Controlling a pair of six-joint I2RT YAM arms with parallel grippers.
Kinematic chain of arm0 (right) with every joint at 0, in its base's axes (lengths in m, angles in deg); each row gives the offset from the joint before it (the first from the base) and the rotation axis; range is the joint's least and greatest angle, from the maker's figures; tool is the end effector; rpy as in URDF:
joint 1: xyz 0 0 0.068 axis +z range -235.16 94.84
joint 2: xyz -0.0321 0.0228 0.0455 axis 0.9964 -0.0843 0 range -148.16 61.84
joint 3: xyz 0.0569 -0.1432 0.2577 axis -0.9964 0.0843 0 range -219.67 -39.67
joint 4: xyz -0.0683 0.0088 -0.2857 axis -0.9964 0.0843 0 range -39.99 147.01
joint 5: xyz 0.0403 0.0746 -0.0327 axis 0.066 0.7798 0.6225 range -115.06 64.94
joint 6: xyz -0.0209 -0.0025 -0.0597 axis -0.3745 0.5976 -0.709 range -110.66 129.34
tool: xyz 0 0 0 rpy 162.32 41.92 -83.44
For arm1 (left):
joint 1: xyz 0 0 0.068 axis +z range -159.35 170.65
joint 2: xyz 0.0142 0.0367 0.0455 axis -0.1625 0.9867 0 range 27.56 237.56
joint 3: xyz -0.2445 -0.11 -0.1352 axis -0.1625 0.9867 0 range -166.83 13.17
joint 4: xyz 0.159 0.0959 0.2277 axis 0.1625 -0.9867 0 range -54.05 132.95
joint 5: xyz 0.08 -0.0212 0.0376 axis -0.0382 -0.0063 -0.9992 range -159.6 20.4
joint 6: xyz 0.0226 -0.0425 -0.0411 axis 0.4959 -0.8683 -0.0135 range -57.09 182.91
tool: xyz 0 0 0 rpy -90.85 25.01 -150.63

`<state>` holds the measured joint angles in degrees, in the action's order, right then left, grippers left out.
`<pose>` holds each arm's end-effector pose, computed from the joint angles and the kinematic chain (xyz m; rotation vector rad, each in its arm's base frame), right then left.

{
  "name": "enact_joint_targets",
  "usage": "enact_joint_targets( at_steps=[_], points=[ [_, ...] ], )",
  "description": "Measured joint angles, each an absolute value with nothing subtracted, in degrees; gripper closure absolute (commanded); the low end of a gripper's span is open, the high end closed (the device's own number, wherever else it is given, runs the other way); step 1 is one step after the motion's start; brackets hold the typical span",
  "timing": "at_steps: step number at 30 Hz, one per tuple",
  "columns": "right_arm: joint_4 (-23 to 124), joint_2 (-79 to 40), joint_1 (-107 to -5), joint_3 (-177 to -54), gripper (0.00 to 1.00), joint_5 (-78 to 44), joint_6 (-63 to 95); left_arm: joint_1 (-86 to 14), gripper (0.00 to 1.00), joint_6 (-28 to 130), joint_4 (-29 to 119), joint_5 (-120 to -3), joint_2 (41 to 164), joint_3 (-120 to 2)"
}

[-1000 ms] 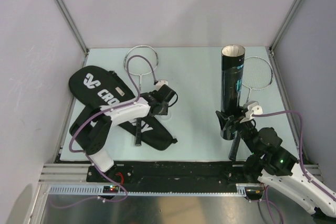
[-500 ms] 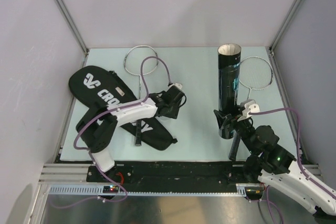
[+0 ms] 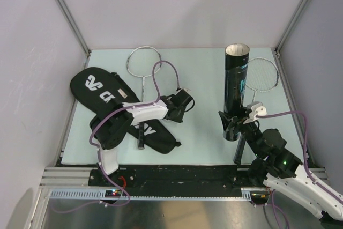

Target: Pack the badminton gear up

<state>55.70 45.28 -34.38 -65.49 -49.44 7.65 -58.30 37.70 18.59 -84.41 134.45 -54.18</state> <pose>0.0939 0.0834 0.3083 -0.3505 1.4842 0.3650 0.2798 -0.3024 0.1530 0.4625 2.5846 -0.0948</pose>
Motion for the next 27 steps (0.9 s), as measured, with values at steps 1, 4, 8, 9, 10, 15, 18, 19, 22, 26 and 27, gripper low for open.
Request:
enact_joint_targets(
  at_steps=[1,4,8,9,10,15,18,19,22,26,27],
  points=[
    [55.6,45.3,-34.4,-65.5,0.74,-49.4,7.6,-58.3,0.75,37.7,18.8,-84.3,134.7,-54.4],
    [55.5,45.3,-34.4,-65.5,0.74,-49.5,7.3,-58.3,0.88,38.0,19.6,-84.3,135.0,-54.6],
    [55.5,45.3,-34.4,-65.5,0.75,-49.5,7.2,-58.3,0.99,38.0,19.7,-84.7,135.0,-54.6],
    [55.5,45.3,-34.4,-65.5,0.75,-49.5,7.2,-58.3,1.00,38.0,19.7,-84.7,134.9,-54.5],
    [55.5,45.3,-34.4,-65.5,0.75,-49.5,7.2,-58.3,1.00,38.0,19.8,-84.8,134.9,-54.4],
    [55.4,45.1,-34.4,-65.5,0.74,-49.4,7.2,-58.3,1.00,38.0,19.9,-85.0,133.5,-53.1],
    [55.4,44.7,-34.4,-65.5,0.74,-49.4,7.2,-58.3,1.00,38.0,19.1,-85.1,131.1,-52.0],
    [55.4,44.7,-34.4,-65.5,0.74,-49.4,7.2,-58.2,1.00,38.0,19.0,-85.3,130.3,-51.8],
    [55.4,44.4,-34.4,-65.5,0.74,-49.4,7.1,-57.9,1.00,38.0,18.8,-85.4,126.6,-51.6],
    [54.7,44.0,-34.4,-65.3,0.75,-49.2,5.8,-57.2,1.00,37.9,18.7,-84.9,120.1,-51.2],
    [54.3,43.9,-34.4,-65.0,0.75,-49.0,5.3,-56.9,1.00,37.9,18.8,-84.5,118.4,-51.1]
  ],
)
